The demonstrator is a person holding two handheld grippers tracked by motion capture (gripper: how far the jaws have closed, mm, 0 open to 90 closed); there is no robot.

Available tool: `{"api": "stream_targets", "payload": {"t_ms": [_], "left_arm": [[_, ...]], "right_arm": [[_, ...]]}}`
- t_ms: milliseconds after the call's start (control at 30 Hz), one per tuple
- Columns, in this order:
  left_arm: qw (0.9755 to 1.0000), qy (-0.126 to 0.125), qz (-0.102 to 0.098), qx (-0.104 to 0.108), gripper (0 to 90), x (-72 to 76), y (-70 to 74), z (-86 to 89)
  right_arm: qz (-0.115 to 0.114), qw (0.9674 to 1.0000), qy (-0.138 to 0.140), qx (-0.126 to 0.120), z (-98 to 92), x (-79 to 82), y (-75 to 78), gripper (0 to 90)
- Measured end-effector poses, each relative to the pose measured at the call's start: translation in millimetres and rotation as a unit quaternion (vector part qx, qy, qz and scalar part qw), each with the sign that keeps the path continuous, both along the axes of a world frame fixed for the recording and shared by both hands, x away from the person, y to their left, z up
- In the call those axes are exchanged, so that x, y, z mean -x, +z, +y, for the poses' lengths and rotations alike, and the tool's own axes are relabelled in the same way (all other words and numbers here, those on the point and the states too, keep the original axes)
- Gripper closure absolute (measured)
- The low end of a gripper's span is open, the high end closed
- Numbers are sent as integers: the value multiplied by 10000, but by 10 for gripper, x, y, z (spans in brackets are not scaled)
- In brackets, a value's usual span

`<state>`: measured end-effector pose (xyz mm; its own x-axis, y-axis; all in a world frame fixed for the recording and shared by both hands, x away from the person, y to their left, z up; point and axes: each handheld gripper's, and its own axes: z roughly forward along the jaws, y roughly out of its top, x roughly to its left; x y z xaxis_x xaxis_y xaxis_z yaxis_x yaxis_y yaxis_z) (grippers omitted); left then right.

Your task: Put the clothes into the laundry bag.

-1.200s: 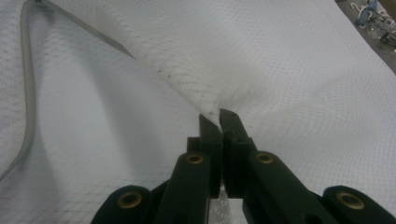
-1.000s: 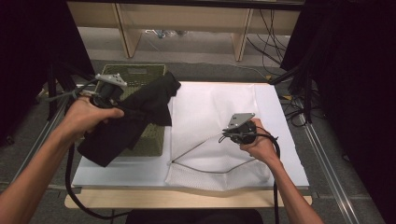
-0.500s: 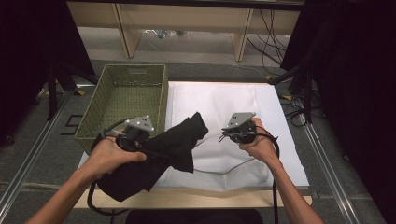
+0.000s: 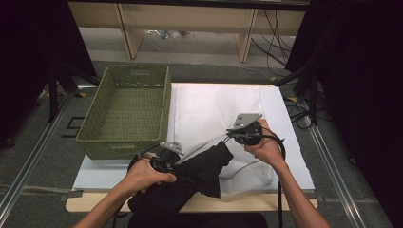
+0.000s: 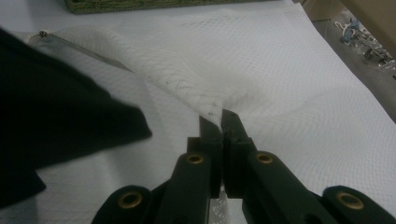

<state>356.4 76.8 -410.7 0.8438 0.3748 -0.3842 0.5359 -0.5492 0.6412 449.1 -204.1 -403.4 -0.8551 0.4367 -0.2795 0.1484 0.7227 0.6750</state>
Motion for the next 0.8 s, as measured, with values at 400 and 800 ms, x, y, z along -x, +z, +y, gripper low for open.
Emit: {"api": "stream_targets", "payload": {"t_ms": [400,800], "left_arm": [[9982,226,188,-522,593,-309,6,-362],[9904,463,-176,-1292,585,-569,-52,-577]], "right_arm": [[-81,10000,25,-36,-13,13,39,898],[-256,9996,16,-151,15,80,174,900]]}}
